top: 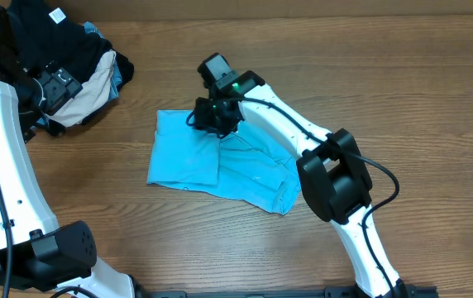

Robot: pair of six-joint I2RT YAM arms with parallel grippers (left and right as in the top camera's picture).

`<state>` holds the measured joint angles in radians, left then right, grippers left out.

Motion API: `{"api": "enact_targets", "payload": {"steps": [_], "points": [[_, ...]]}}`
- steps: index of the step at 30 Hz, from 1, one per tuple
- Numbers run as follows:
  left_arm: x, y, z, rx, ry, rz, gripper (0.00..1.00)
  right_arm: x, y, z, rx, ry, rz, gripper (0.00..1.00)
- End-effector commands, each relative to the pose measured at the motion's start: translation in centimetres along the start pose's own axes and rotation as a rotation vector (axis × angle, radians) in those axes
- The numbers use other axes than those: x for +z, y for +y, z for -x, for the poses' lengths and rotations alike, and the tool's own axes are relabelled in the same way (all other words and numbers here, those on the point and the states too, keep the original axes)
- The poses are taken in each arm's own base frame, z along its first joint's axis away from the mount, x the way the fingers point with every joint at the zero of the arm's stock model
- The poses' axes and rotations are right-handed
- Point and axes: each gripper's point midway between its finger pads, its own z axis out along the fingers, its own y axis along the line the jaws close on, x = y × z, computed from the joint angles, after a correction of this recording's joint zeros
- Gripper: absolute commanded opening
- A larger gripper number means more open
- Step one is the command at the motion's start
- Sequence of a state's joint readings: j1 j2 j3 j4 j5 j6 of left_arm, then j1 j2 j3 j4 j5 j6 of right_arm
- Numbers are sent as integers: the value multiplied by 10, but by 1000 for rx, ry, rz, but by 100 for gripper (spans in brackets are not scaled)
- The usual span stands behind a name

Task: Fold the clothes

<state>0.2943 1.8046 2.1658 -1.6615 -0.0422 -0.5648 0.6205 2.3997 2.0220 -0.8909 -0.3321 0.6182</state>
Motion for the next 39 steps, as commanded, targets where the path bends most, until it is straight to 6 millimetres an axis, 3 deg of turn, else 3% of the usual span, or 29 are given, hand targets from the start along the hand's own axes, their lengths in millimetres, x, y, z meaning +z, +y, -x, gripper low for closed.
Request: {"api": "enact_targets", "payload": {"steps": [1,4,5,7,10,12,14,15,17,22,24,26,27,30,31,33,38,39], "points": [[-1,3,0,30,-8,18,100,-5,-44,17,77,-65,-155,48],[-1,3,0,29,-9,17,100,-30,-62,27,132,-61,-200,48],[-1,3,1,29,-11,17,100,-61,-63,36,144,-71,-203,49],[-1,3,0,30,-10,17,100,-84,-66,40,164,-82,-221,49],[-1,3,0,32,-10,17,100,-158,-91,41,264,-111,-308,50],[-1,3,0,33,-10,17,100,-203,-115,38,344,-160,-402,50],[-1,3,0,33,-9,18,100,-233,-127,25,381,-159,-433,53],[-1,3,0,40,-9,18,100,-246,-130,19,329,-138,-424,100],[-1,3,0,40,-8,18,100,-250,-135,15,300,-120,-426,100],[0,4,0,51,-6,20,100,-232,-162,-9,334,10,-455,100],[0,3,1,50,-11,17,100,-249,-159,-10,334,-30,-437,100],[1,3,1,51,-9,18,100,-281,-150,-13,318,-111,-415,100],[1,3,1,52,-7,20,100,-310,-140,-20,265,-182,-398,100],[1,3,1,59,-6,20,100,-341,-135,-53,166,-216,-385,100],[1,3,1,59,-6,20,100,-336,-147,-79,184,-166,-405,100],[1,2,1,59,-7,19,100,-309,-169,-109,244,-74,-439,100],[2,3,0,59,-2,21,100,-195,-208,-125,287,42,-338,100],[2,3,0,59,1,23,100,-182,-210,-128,294,50,-303,100]]}}
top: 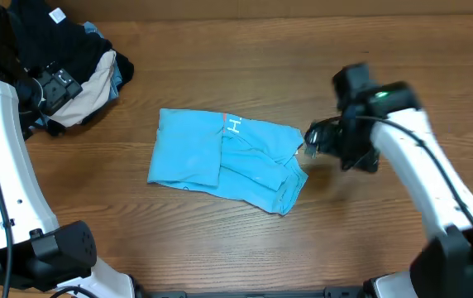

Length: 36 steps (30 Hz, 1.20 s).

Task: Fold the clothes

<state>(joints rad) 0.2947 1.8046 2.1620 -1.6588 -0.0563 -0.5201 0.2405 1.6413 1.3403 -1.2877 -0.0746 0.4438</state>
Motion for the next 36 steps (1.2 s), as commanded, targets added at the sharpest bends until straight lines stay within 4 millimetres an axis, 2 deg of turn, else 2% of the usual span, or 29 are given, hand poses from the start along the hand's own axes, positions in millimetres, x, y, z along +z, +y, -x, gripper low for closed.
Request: {"api": "enact_targets", "payload": {"steps": [1,3,8,12,16,21,27,34,36], "points": [[1,1,-2,15,6,10,100,39,4,-20,26,82,112,100],[1,1,-2,15,6,10,100,56,1,-28,36,106,130,100],[1,1,-2,15,6,10,100,82,26,-34,-20,105,319,100],[1,1,-2,15,6,10,100,90,34,-47,-22,146,402,100],[1,1,-1,15,4,8,100,97,45,-51,-7,151,494,100],[1,1,-1,14,3,8,100,99,57,-50,-18,129,588,100],[1,1,-1,14,3,7,100,98,65,-38,34,102,619,100],[1,0,0,15,-1,6,100,123,78,-40,93,186,658,100],[1,0,1,14,-5,4,100,127,78,-40,122,205,654,97]]}}
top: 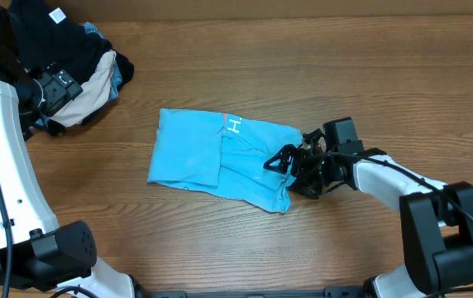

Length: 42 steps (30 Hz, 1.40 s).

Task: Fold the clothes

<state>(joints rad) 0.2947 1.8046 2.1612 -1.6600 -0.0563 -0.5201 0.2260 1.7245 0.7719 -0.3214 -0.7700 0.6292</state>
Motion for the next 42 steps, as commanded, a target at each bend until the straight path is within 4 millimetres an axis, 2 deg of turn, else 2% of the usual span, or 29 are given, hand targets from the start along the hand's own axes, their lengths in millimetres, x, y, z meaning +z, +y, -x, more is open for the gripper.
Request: {"api": "enact_targets", "payload": {"steps": [1,2,4,5,9,11,13,17,19,21,23,24,25,28,30,33,37,40,42], "points": [[1,-1,2,14,-9,1,100,14,-27,-6,94,23,-72,90],[1,-1,3,13,-12,-1,100,14,-27,-5,108,21,-72,75],[1,-2,3,13,-12,-1,100,14,-27,-5,125,20,-72,62],[1,-2,3,13,-13,-2,100,14,-26,-5,123,18,-70,59],[1,-3,4,13,-15,-6,100,14,-21,2,97,-5,-49,63],[1,-3,4,13,-17,-7,100,14,-19,14,57,-57,-52,67],[1,-3,4,13,-17,-7,100,12,-29,26,51,-123,-113,68],[0,-5,8,12,-32,-17,100,18,-29,32,23,-134,-97,67],[0,-5,8,12,-31,-16,100,20,-31,32,24,-130,-102,57],[0,-5,8,12,-32,-16,100,22,-32,32,25,-129,-102,40],[0,-5,8,12,-32,-16,100,23,-37,36,33,-143,-120,12],[0,-5,8,12,-32,-16,100,22,-39,37,40,-151,-128,5],[0,-5,8,12,-33,-16,100,20,-41,40,46,-163,-134,4],[0,-5,8,12,-33,-16,100,4,-57,54,115,-206,-156,4],[0,-5,8,12,-33,-16,100,-19,-85,68,136,-263,-285,4],[0,-5,8,12,-34,-17,100,-52,-110,77,216,-288,-421,4],[0,-6,10,11,-39,-20,100,-86,-109,93,287,-314,-492,4],[0,-6,10,11,-40,-20,100,-111,-93,99,276,-329,-620,4],[0,-6,10,11,-40,-20,100,-113,-85,99,235,-339,-686,4]]}}
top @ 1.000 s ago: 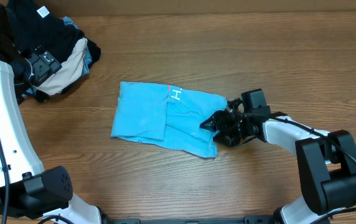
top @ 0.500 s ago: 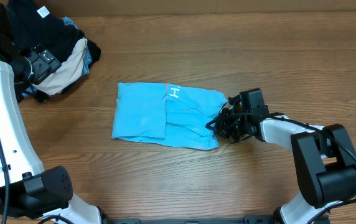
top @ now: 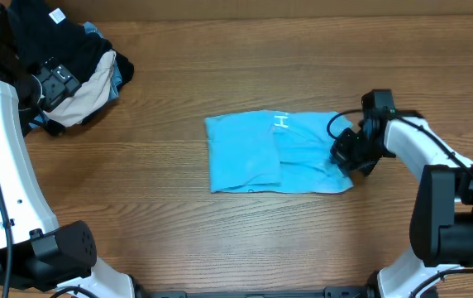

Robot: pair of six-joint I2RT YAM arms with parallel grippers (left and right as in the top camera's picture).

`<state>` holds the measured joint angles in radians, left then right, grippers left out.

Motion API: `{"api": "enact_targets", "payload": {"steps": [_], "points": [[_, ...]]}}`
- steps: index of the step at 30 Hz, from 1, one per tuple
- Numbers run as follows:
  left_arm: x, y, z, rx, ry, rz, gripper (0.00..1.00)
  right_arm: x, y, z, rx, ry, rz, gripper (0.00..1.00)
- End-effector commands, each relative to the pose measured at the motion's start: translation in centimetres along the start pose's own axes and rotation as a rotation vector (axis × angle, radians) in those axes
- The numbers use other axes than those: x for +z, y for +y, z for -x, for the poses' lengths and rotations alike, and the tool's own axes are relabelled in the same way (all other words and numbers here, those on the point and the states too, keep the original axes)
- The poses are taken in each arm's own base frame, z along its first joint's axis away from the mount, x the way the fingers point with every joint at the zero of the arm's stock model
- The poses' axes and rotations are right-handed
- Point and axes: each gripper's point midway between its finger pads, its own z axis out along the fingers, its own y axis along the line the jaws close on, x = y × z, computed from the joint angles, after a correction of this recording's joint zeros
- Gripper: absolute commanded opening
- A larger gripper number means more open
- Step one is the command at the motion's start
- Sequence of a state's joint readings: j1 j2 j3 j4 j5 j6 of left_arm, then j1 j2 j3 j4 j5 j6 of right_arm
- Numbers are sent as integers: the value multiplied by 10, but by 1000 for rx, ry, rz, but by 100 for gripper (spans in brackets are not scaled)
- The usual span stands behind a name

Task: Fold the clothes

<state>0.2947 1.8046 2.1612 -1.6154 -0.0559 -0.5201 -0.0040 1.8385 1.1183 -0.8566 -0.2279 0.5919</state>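
A light blue garment (top: pixel 274 153) lies partly folded near the table's middle, its left part doubled over, with a white "H" mark near its top edge. My right gripper (top: pixel 346 157) sits low on the garment's right edge and looks shut on the cloth there. At the far left, my left gripper (top: pixel 54 85) hangs over the pile of clothes (top: pixel 88 62); its fingers are too dark to read.
The pile of dark, beige and blue clothes fills the back left corner. My left arm (top: pixel 1 157) stands along the left edge. Bare wooden table (top: pixel 220 240) surrounds the blue garment.
The blue garment has shifted about 70 pixels to the right and lies straighter and flatter. My right gripper has moved right and slightly up, staying at the garment's right edge. The left arm is unchanged.
First my right gripper was on the top middle of the blue garment. Then it hung off the garment's right side. Then it was low at the garment's lower right corner. Now the garment lies farther right and squarer, with the gripper on its right edge.
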Motion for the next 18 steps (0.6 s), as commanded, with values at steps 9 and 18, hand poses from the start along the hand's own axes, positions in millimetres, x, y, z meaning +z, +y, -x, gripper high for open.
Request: {"api": "enact_targets", "payload": {"steps": [9,18], "points": [[1,0,0,14,0,2,100,-7,65,-29,-328,-208,-196,4],[1,0,-1,15,3,4,100,-17,41,-10,-216,-203,-232,87]]}}
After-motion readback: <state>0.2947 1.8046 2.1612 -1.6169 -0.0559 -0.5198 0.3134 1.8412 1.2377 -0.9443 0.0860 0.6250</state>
